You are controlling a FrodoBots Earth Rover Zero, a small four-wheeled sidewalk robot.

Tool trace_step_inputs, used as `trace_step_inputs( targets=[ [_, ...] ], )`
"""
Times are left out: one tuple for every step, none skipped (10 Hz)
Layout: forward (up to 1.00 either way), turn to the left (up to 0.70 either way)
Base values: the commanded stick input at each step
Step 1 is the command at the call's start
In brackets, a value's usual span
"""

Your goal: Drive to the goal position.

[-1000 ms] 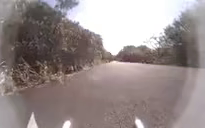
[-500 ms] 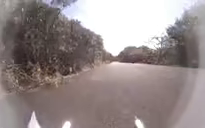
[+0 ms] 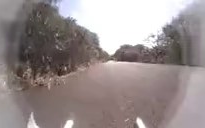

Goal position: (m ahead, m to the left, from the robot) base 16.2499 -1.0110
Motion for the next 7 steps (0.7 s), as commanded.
trace_step_inputs(
  targets=[
    [0.85, 0.0],
    [0.85, 0.0],
    [0.85, 0.0],
    [0.85, 0.0],
    [0.85, 0.0],
    [0.85, 0.0],
    [0.85, 0.0]
  ],
)
